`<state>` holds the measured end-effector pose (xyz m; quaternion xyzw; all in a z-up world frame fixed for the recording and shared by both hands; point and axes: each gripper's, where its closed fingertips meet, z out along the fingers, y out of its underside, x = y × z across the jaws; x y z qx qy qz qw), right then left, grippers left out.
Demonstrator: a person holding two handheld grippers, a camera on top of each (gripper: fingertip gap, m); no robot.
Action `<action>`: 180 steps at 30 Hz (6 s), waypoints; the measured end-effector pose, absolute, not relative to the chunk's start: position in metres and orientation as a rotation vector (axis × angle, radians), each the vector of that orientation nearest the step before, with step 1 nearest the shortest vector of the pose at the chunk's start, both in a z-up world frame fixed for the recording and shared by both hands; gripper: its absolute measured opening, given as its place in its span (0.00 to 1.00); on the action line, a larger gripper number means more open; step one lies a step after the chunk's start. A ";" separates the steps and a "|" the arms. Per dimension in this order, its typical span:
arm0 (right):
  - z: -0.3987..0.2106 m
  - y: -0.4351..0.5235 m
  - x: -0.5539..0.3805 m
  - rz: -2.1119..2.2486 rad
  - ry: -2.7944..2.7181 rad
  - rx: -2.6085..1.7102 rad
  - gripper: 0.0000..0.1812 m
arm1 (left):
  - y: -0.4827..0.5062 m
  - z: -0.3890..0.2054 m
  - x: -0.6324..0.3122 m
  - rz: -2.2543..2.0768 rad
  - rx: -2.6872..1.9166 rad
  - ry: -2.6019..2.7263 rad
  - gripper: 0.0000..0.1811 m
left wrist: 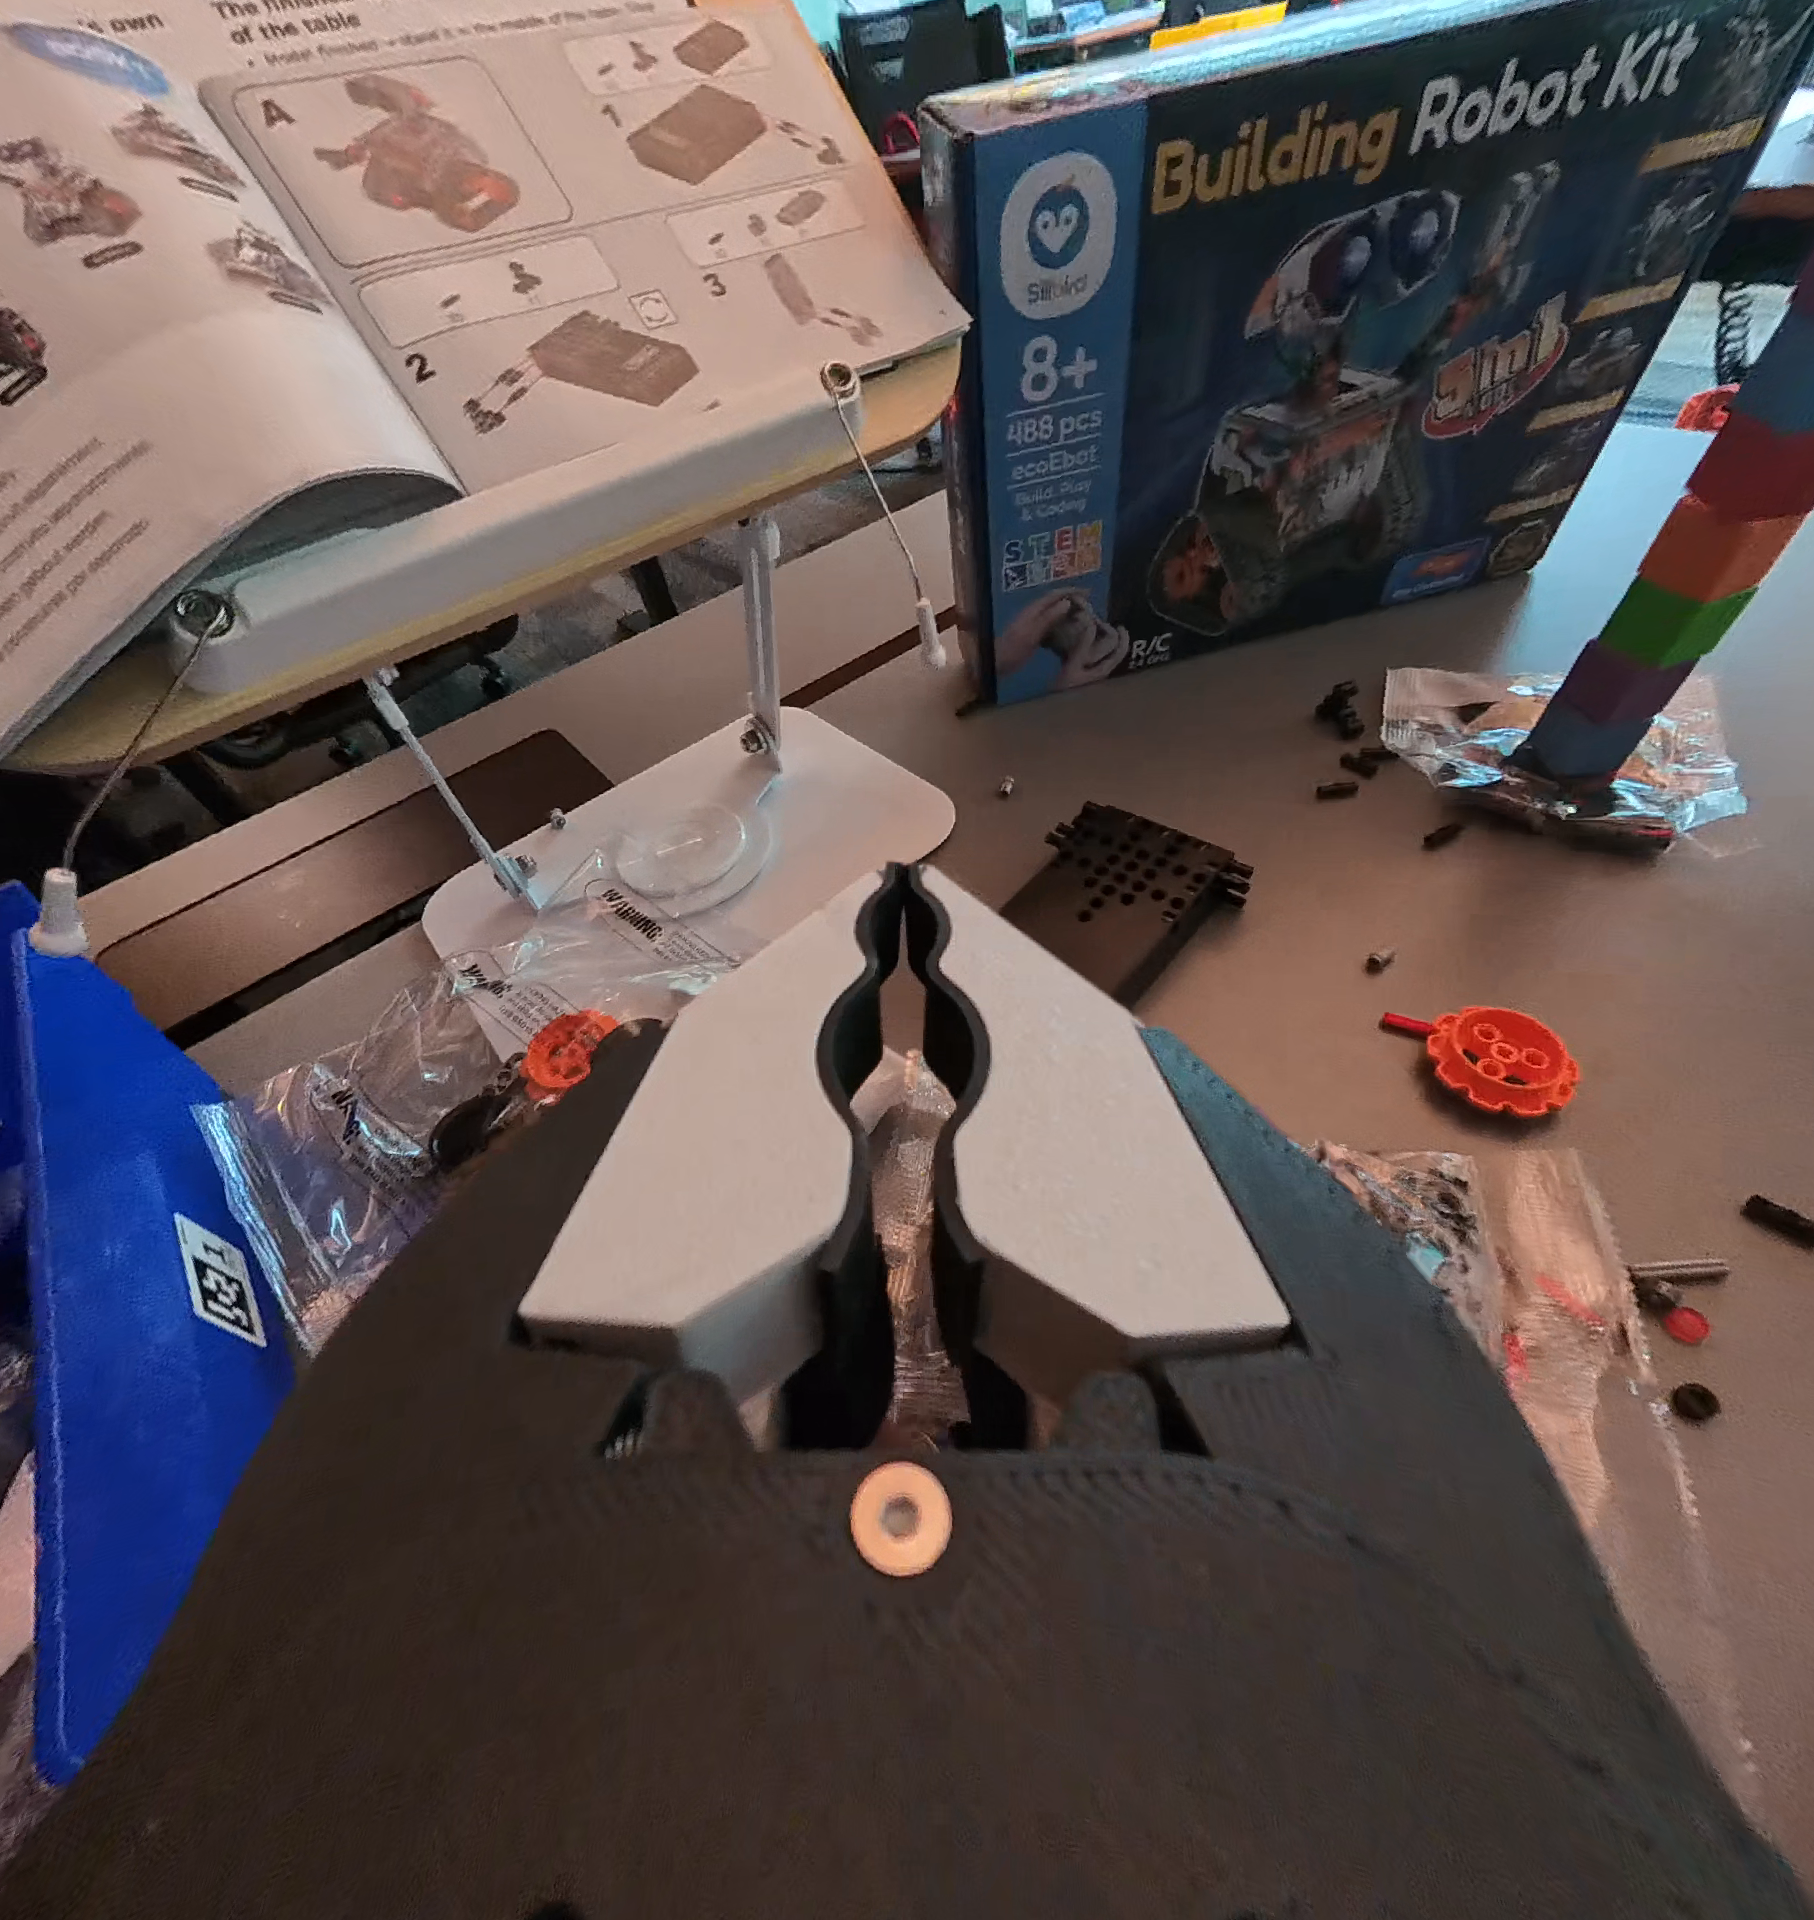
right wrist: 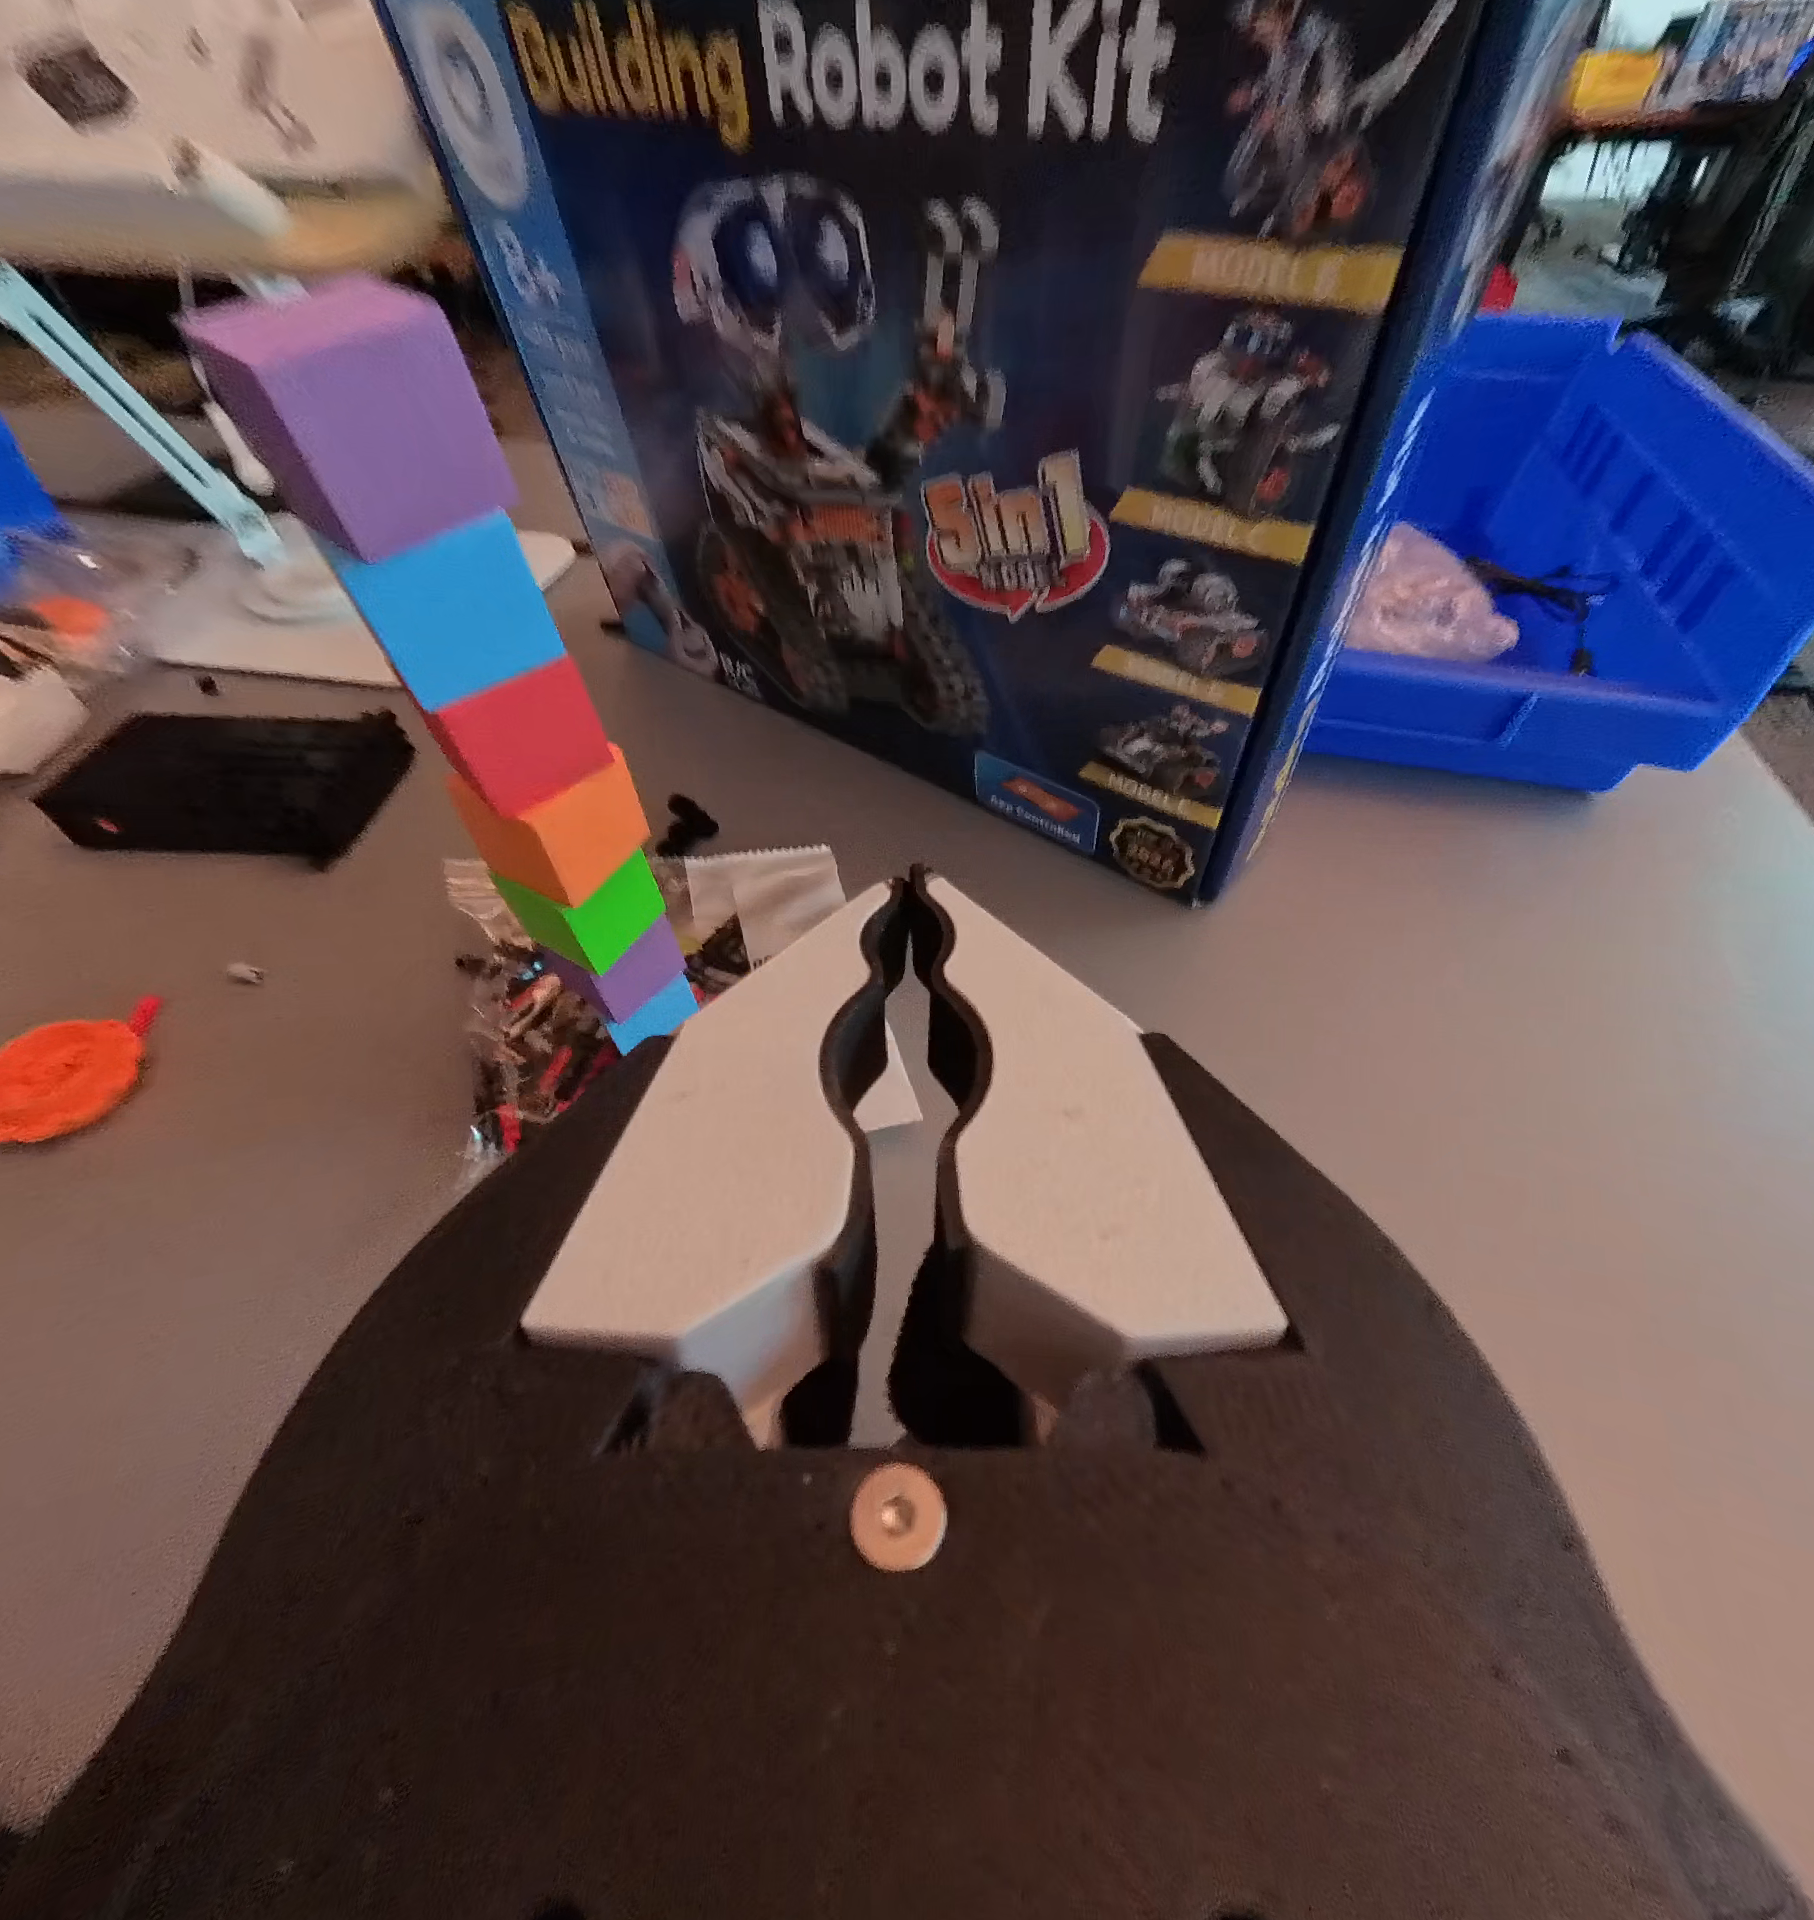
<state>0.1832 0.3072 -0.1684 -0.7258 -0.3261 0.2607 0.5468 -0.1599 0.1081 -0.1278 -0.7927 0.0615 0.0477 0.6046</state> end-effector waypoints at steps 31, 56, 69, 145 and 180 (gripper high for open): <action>-0.218 0.289 0.116 0.377 -1.078 -1.916 0.00 | 0.121 -0.151 -0.141 0.166 -1.923 0.248 0.00; -0.211 0.243 0.046 0.740 -1.466 -1.666 0.17 | 0.145 -0.188 -0.069 0.143 -2.005 0.554 0.04; -0.218 0.275 0.112 0.715 -1.410 -1.773 0.17 | 0.184 -0.187 0.014 0.066 -1.966 0.712 0.14; -0.192 0.264 0.095 0.576 -1.616 -1.433 0.27 | 0.262 -0.190 0.086 -0.142 -1.969 0.699 0.18; -0.202 0.275 0.104 0.446 -1.599 -1.366 0.18 | 0.272 -0.193 0.104 -0.425 -1.981 0.563 0.19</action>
